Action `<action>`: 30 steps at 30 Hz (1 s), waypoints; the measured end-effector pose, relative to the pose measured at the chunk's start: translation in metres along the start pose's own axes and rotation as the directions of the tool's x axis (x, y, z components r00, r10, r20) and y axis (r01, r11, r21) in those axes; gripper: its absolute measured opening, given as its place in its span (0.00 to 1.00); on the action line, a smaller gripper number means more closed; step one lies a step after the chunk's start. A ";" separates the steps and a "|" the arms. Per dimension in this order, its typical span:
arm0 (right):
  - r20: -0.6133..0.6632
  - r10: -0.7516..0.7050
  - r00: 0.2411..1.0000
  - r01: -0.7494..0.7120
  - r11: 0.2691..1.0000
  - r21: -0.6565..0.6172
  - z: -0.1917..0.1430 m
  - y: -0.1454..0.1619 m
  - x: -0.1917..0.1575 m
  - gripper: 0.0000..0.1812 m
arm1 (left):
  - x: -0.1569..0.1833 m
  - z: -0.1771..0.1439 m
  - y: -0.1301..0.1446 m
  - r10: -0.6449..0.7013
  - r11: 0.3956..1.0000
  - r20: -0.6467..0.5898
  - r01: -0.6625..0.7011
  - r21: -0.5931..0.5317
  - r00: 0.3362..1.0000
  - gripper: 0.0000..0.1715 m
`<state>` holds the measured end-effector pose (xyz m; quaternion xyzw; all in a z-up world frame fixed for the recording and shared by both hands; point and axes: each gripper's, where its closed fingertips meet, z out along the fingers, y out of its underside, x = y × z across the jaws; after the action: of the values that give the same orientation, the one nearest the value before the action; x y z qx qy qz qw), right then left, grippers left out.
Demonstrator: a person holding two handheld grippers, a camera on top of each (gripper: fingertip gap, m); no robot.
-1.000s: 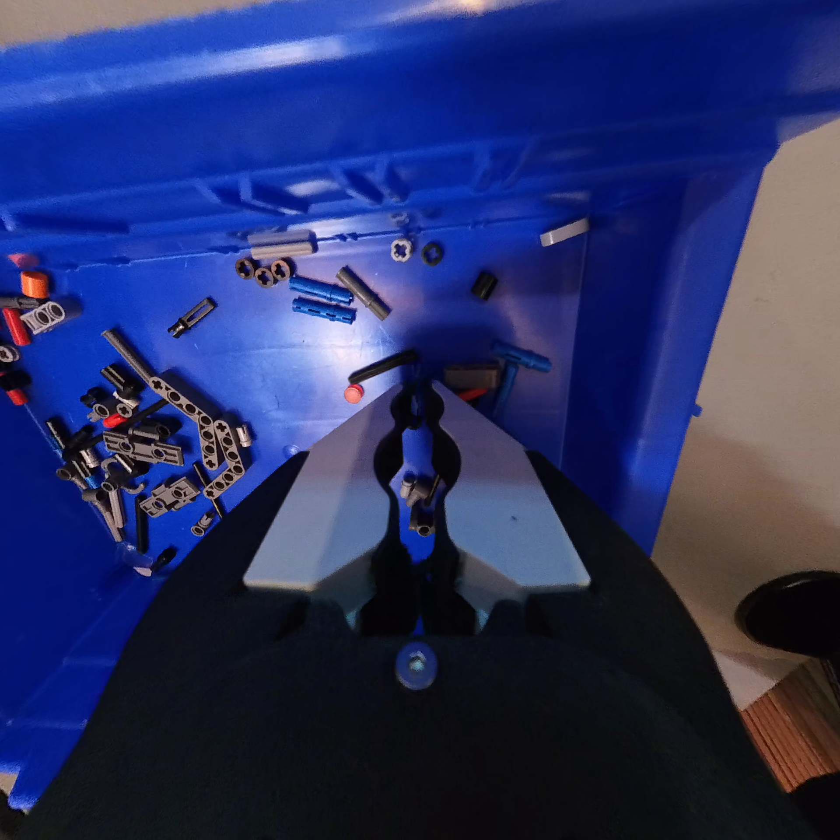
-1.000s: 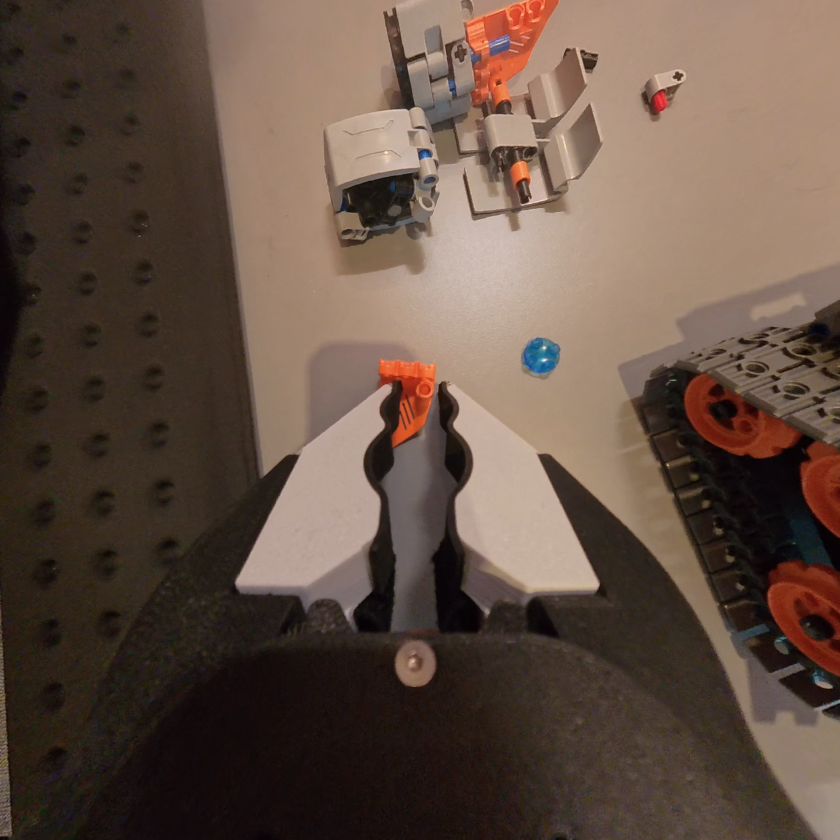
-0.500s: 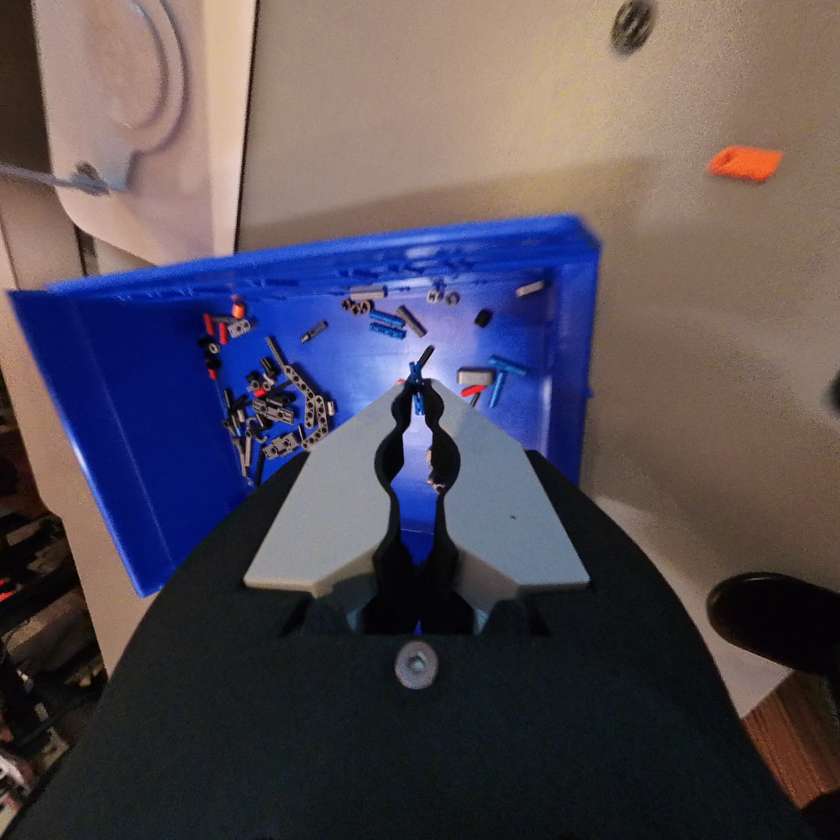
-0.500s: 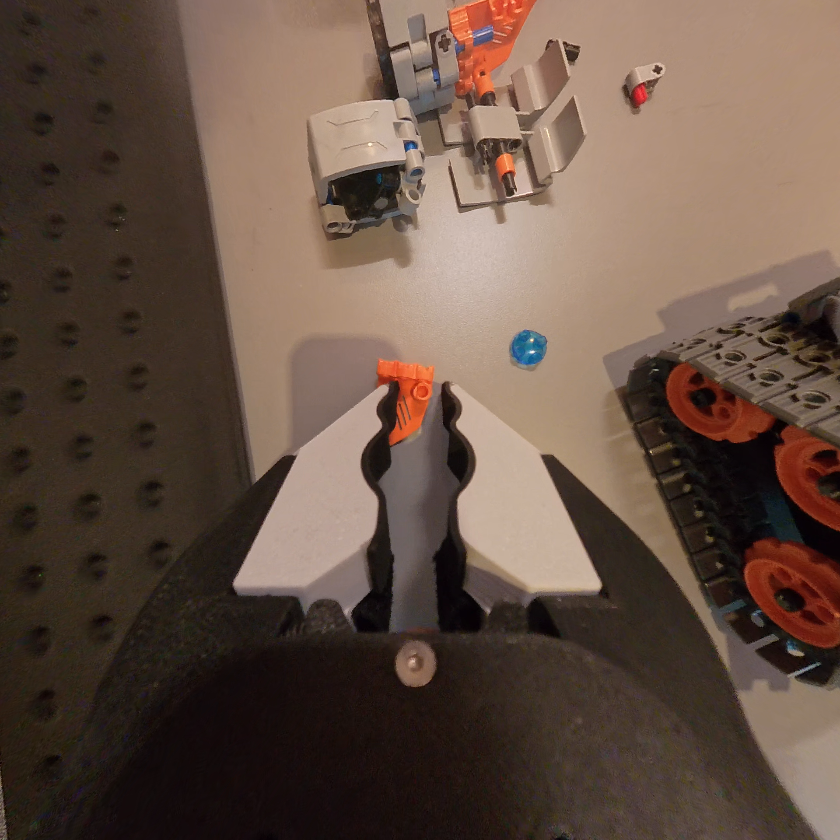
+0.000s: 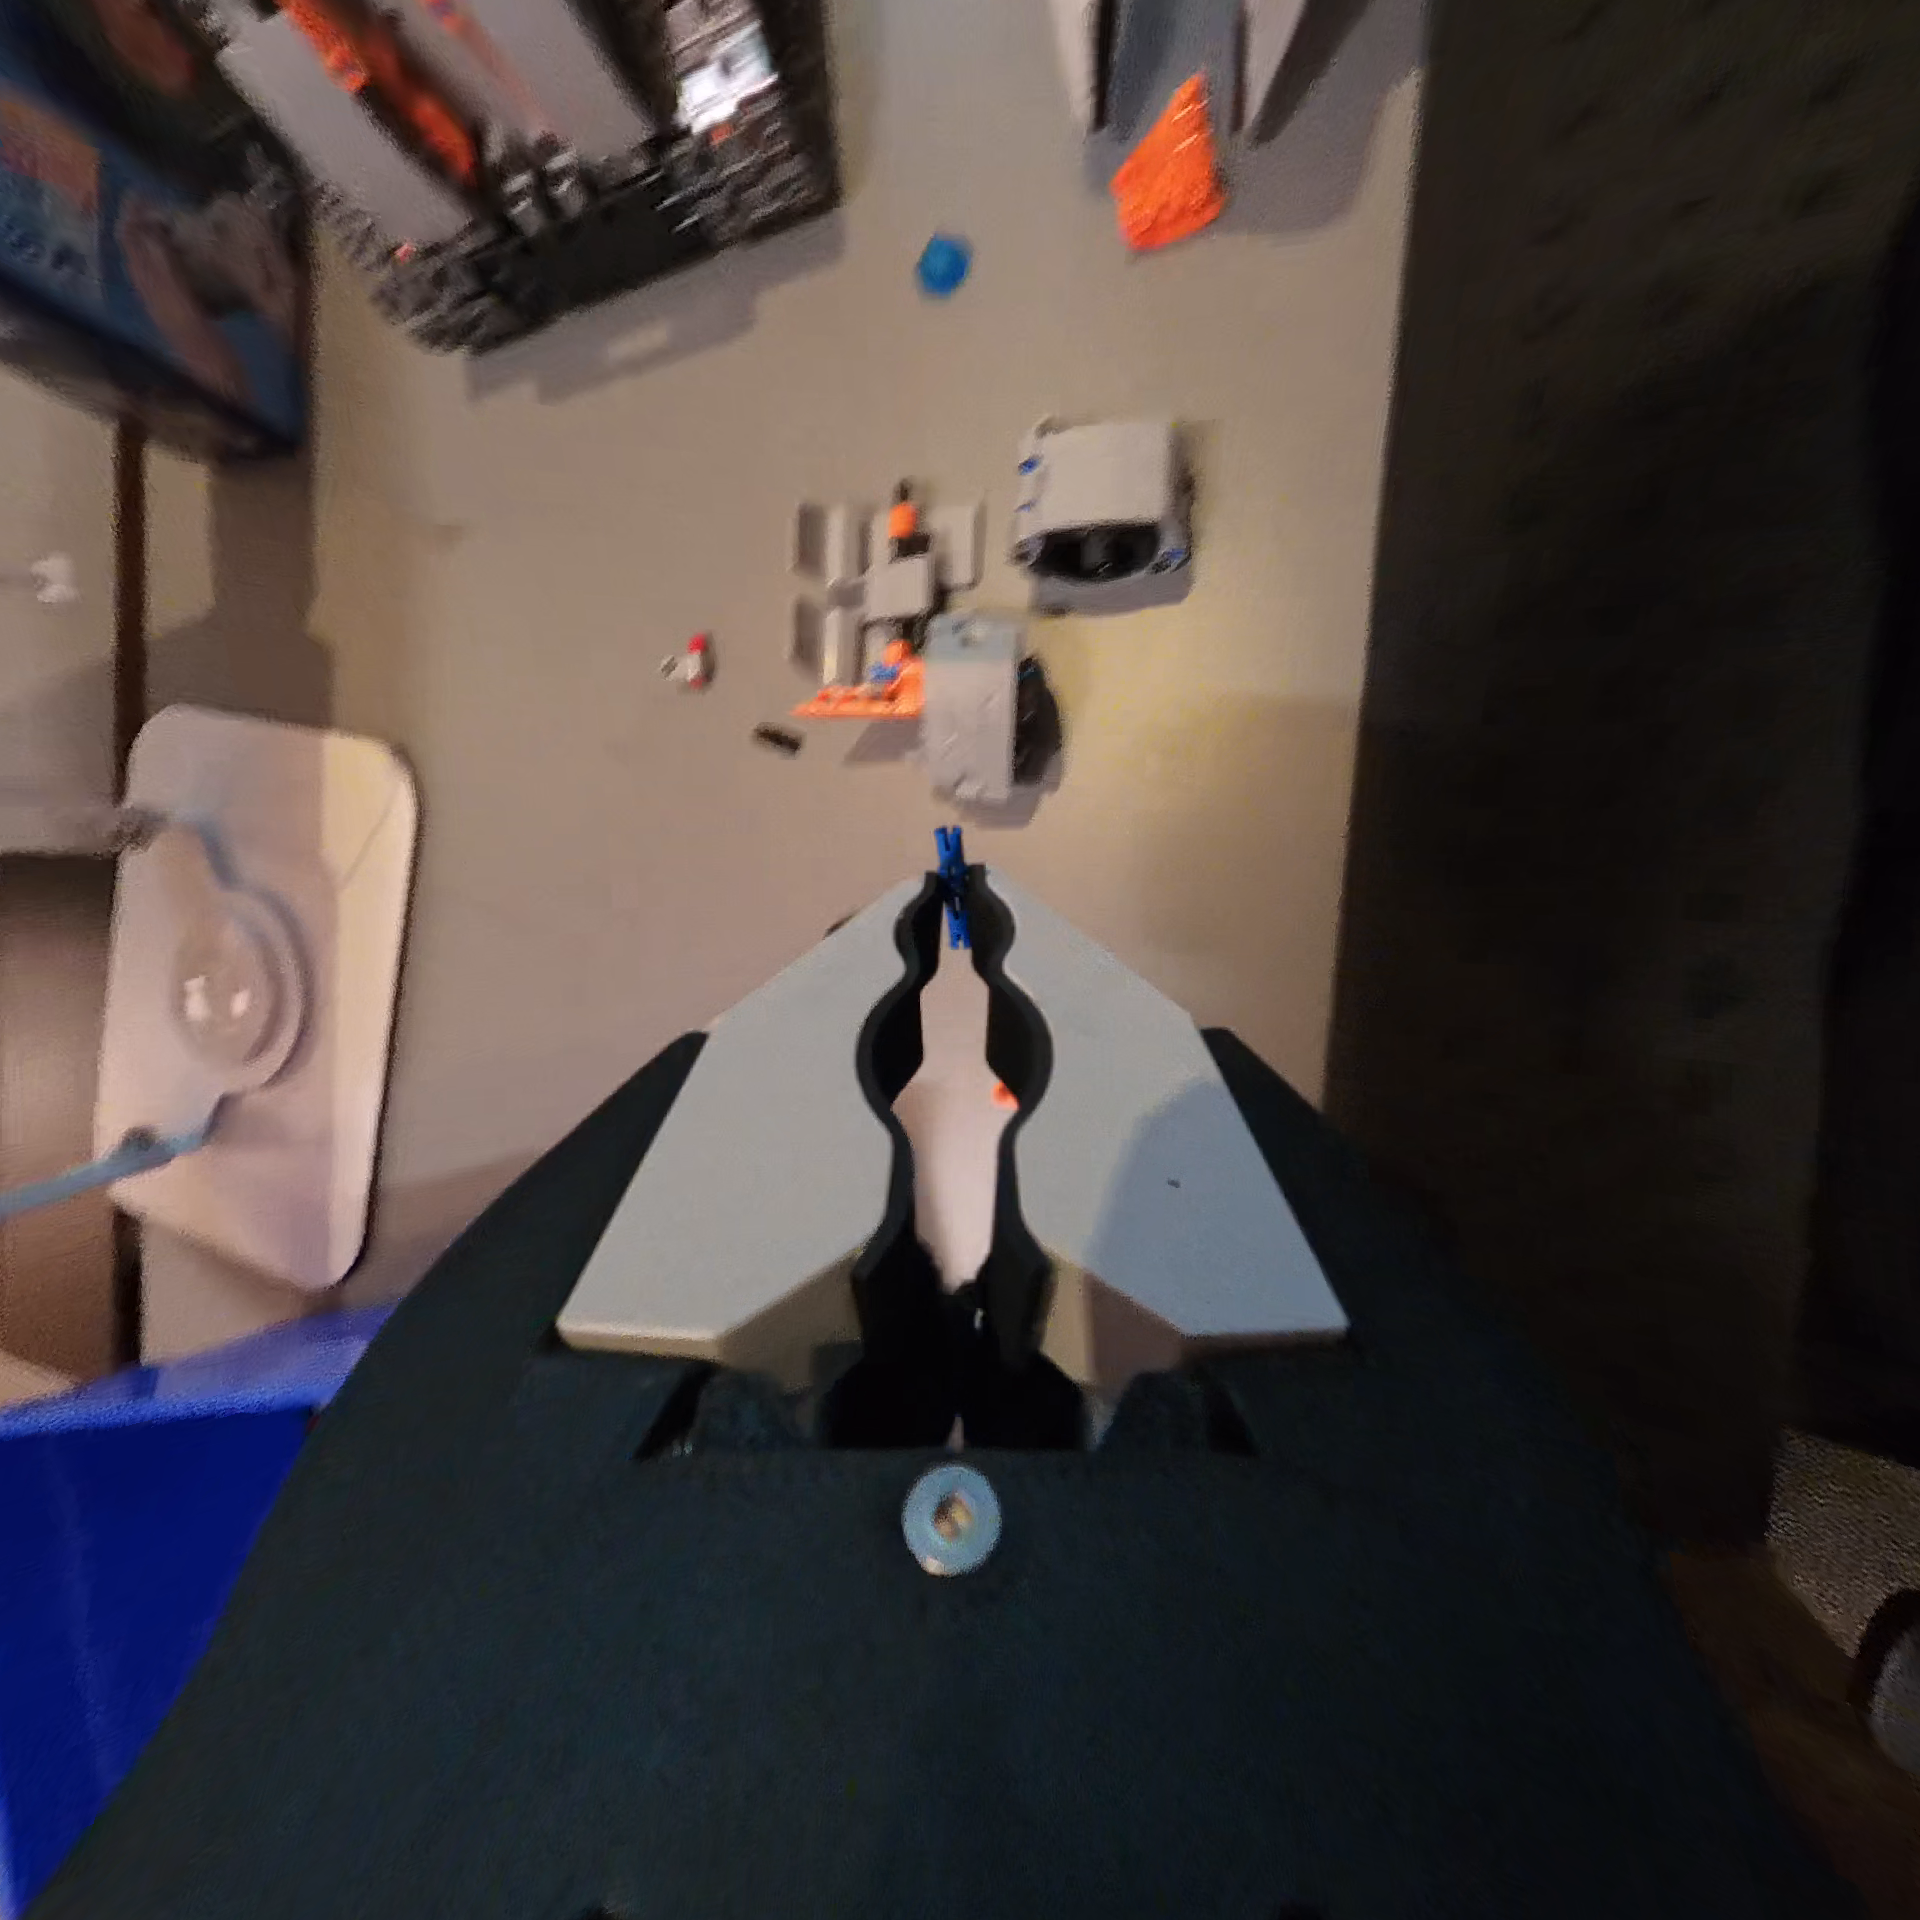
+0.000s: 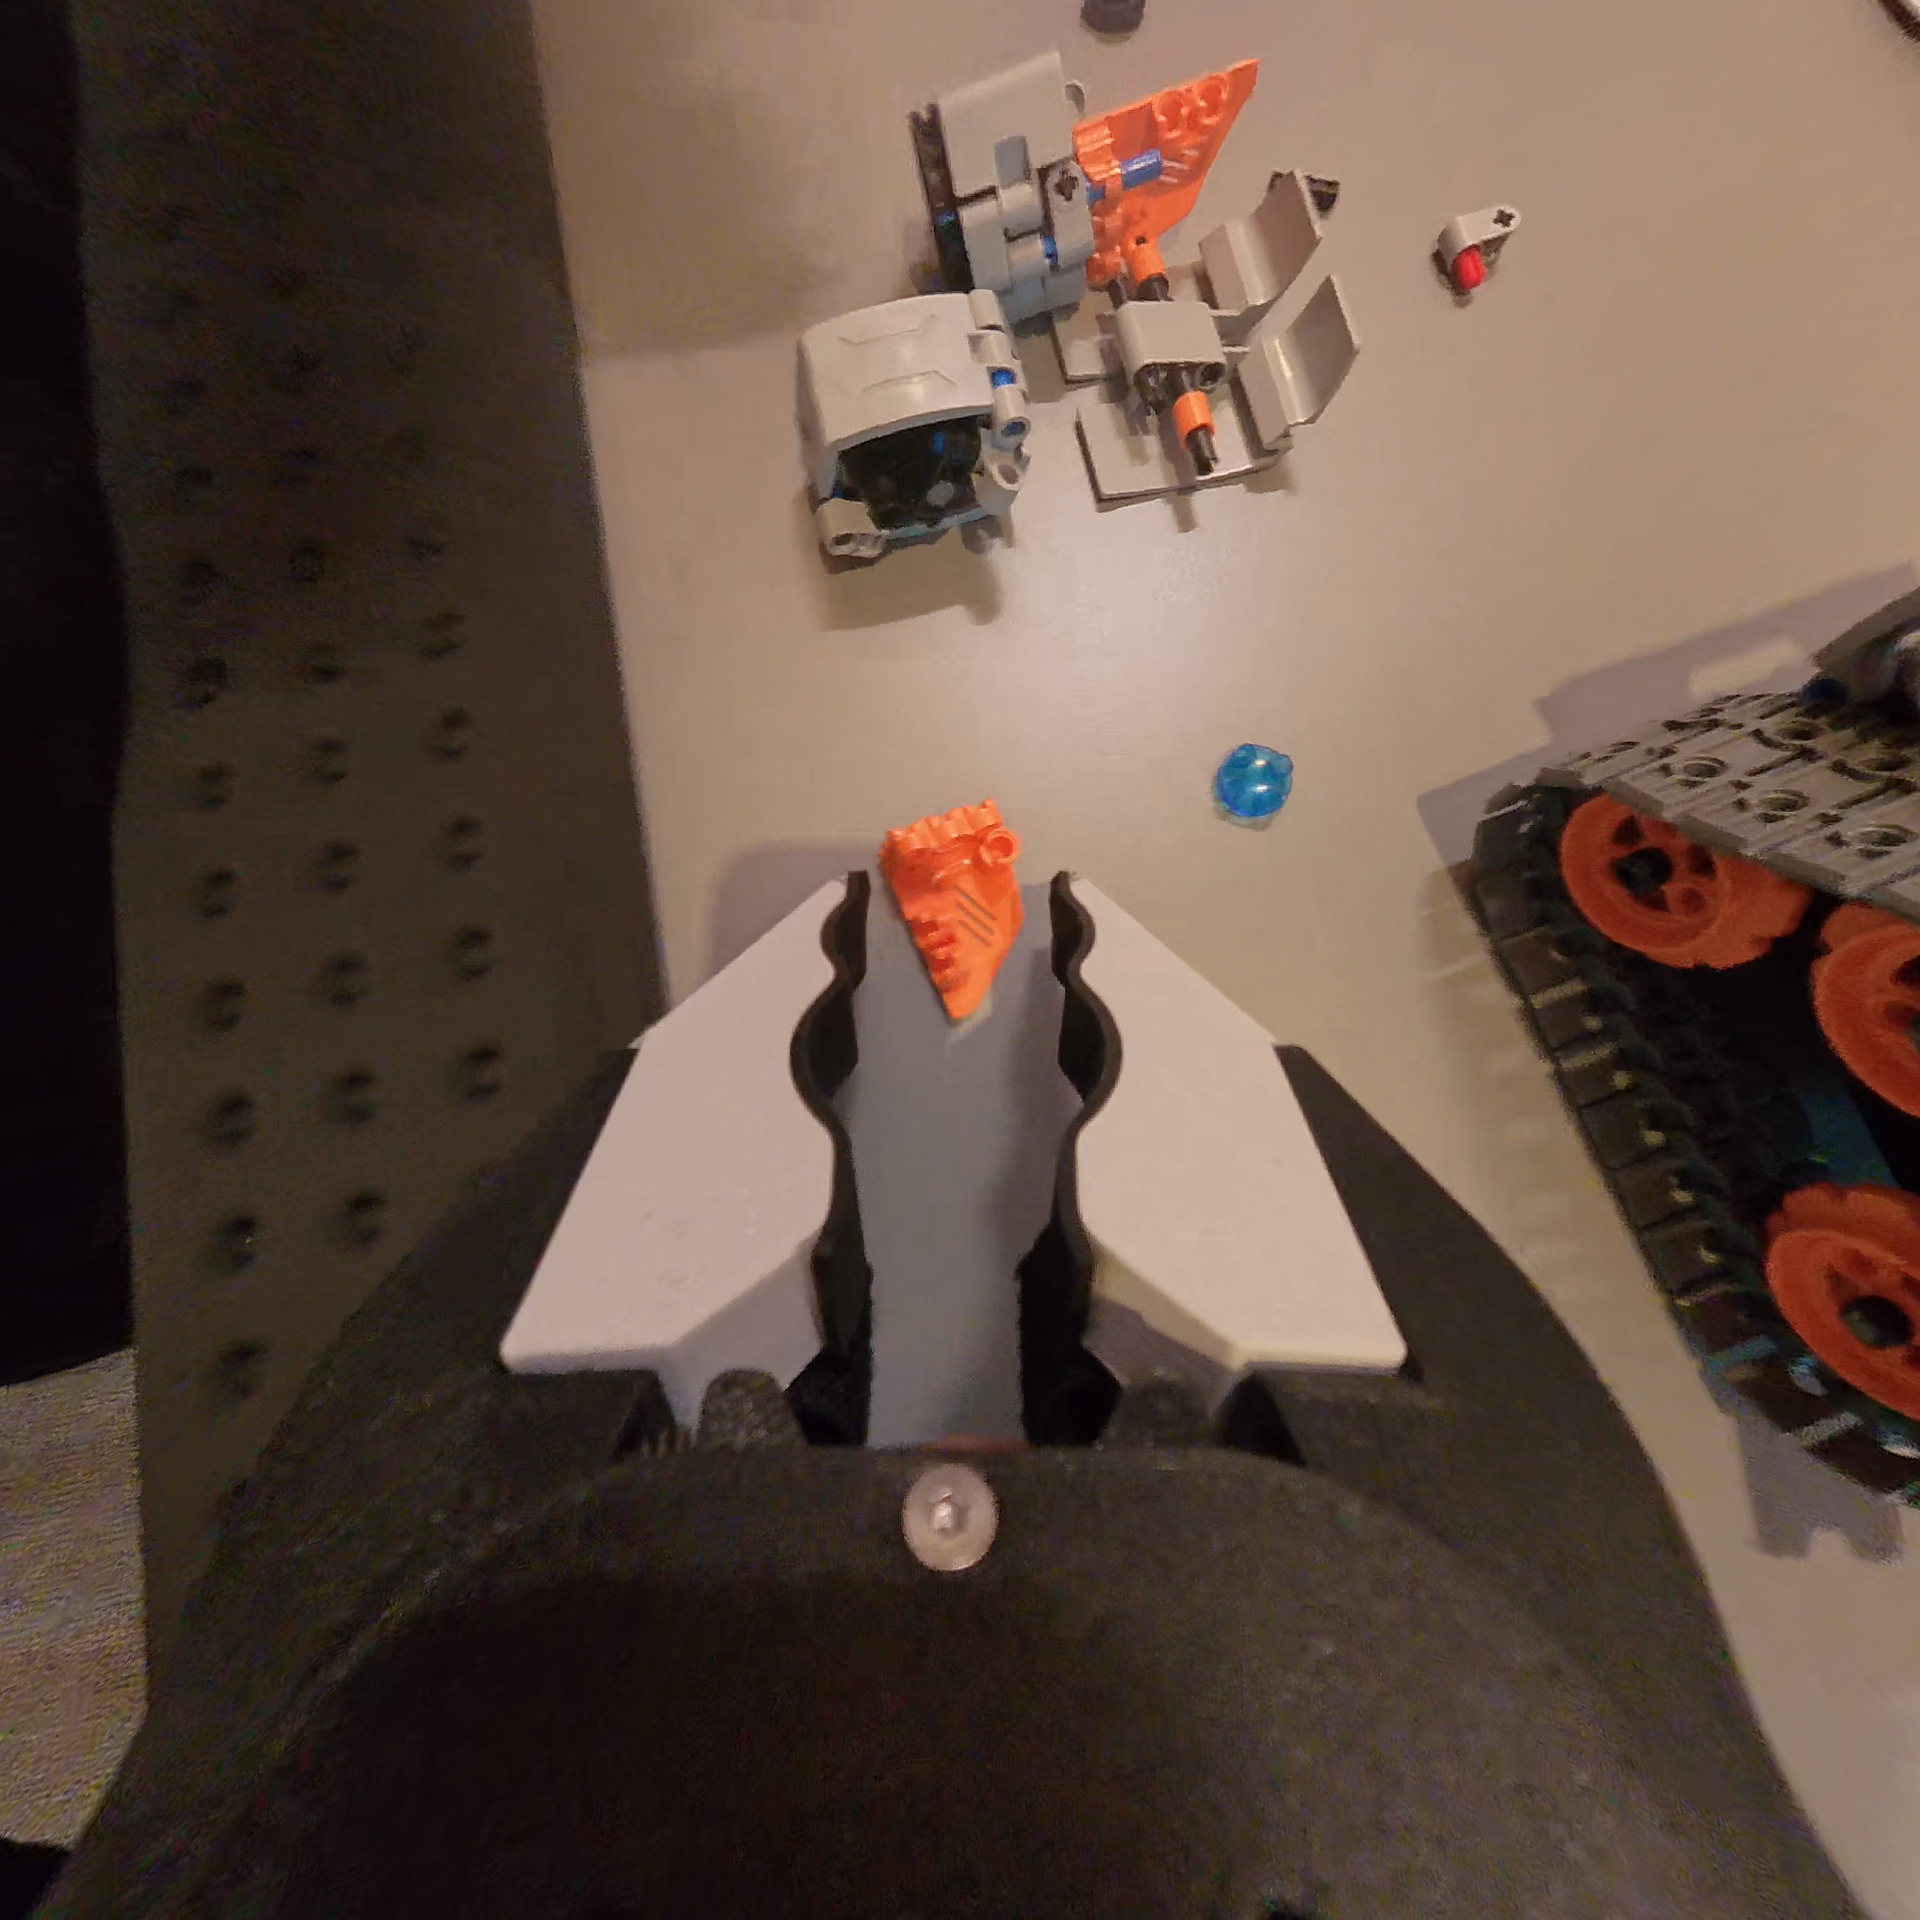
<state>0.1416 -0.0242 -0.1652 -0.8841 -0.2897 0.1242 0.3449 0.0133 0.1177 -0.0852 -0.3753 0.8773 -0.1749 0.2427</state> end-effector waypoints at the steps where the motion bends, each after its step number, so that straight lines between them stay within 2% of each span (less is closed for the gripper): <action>1: 0.003 0.003 1.000 -0.003 1.000 -0.006 0.001 0.002 -0.001 0.18 | 0.006 0.008 -0.004 0.014 1.000 -0.003 -0.014 0.003 1.000 0.01; 5: -0.013 -0.010 1.000 0.010 0.999 -0.053 0.009 0.010 -0.002 0.18 | 0.029 0.032 -0.029 0.027 0.998 -0.052 -0.024 0.061 0.998 0.01; 9: -0.015 -0.031 0.999 0.030 0.998 -0.050 0.011 0.006 -0.003 0.13 | 0.048 0.047 -0.055 0.023 0.991 -0.095 -0.010 0.132 0.995 0.01; 15: 0.003 -0.056 0.998 0.056 0.998 -0.041 0.014 0.004 -0.008 0.12 | 0.065 0.068 -0.076 0.032 0.987 -0.109 -0.015 0.161 0.994 0.01; 18: 0.040 -0.038 0.998 0.039 0.999 -0.032 0.015 0.003 -0.014 0.15 | 0.072 0.081 -0.077 0.041 0.988 -0.105 -0.025 0.153 0.994 0.01; 23: 0.017 -0.064 0.998 0.065 0.998 -0.012 0.011 0.000 -0.012 0.18 | 0.075 0.092 -0.075 0.024 0.988 -0.093 -0.010 0.152 0.995 0.01; 30: 0.050 -0.043 0.998 0.044 0.999 -0.015 0.019 -0.001 -0.013 0.12 | 0.071 0.097 -0.079 0.010 0.983 -0.074 0.003 0.183 0.997 0.01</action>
<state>0.1229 -0.0208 -0.1777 -0.8770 -0.3185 0.1363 0.3328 0.0699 0.0012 -0.1468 -0.3431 0.8667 -0.2682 0.2433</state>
